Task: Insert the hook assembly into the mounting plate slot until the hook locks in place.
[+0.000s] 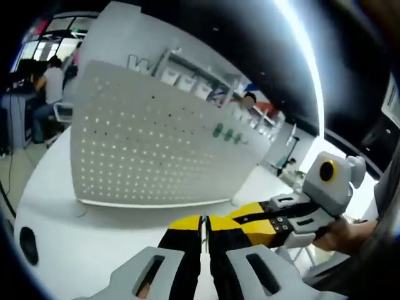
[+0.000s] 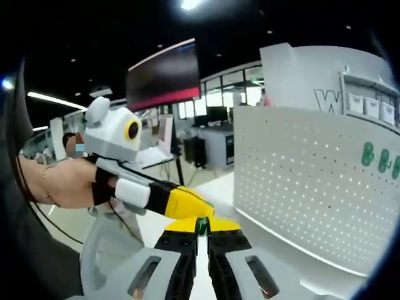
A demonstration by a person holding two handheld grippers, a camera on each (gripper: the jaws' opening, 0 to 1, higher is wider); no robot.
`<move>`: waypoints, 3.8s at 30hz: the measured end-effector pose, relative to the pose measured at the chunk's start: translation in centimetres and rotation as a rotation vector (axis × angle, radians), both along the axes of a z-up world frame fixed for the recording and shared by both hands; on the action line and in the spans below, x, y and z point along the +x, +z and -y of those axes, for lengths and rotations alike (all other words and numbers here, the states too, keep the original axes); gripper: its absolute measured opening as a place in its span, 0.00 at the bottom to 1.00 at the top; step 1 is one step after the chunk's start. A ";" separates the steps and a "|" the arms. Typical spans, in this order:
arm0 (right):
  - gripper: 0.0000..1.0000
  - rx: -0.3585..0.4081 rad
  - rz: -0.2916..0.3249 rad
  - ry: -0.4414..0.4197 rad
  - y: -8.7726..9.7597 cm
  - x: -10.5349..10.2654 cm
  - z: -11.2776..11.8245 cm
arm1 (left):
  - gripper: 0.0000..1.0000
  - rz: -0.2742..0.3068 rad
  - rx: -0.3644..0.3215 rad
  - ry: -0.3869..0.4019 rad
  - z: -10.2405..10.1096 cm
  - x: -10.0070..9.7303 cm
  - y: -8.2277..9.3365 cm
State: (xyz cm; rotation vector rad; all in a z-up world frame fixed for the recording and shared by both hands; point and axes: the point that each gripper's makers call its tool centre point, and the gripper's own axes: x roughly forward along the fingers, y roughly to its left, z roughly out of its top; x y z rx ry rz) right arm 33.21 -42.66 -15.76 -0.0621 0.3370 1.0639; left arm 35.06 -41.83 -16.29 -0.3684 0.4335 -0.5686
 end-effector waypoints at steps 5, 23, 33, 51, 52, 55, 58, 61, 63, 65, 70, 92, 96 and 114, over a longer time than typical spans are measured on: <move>0.00 0.019 0.006 0.003 0.3 -0.1 0.1 | 0.02 0.023 -0.006 0.001 0.1 -0.1 0.4; 0.00 0.055 0.005 0.019 0.9 -0.2 0.8 | 0.09 0.179 0.138 -0.033 0.7 -1.1 1.3; 0.00 0.061 0.027 -0.039 1.6 1.5 2.6 | 0.45 0.221 0.195 -0.076 1.3 -1.6 1.6; 0.00 0.062 0.033 -0.050 1.8 1.5 2.8 | 0.90 0.219 0.176 -0.087 2.2 -1.6 2.0; 0.00 0.061 0.034 -0.052 1.8 1.6 2.8 | 0.90 0.218 0.174 -0.089 2.2 -1.6 2.0; 0.00 0.060 0.033 -0.059 1.7 1.8 3.0 | 0.95 0.219 0.170 -0.104 2.7 -1.9 2.0; 0.00 0.060 0.035 -0.064 1.6 1.8 3.1 | 1.00 0.225 0.166 -0.114 3.4 -2.0 2.0; 0.00 0.054 0.040 -0.070 1.5 1.9 3.3 | 1.00 0.224 0.149 -0.143 4.2 -2.5 2.1; 0.00 0.054 0.043 -0.077 1.5 1.9 3.5 | 1.00 0.224 0.148 -0.152 4.6 -2.7 2.1; 0.00 0.054 0.048 -0.086 1.5 2.1 3.6 | 1.00 0.220 0.145 -0.163 4.9 -2.9 2.1; 0.00 0.050 0.063 -0.115 1.5 2.6 4.1 | 1.00 0.208 0.134 -0.169 5.3 -3.1 2.1; 0.00 0.093 0.249 -0.474 5.1 9.9 13.8 | 1.00 0.218 0.077 -0.103 4.0 -2.4 3.4; 0.00 0.093 0.276 -0.533 5.9 11.3 16.0 | 1.00 0.208 0.078 -0.101 3.8 -2.3 3.2; 0.00 0.095 0.343 -0.742 7.4 16.5 23.6 | 1.00 0.196 0.051 -0.083 3.1 -1.6 3.9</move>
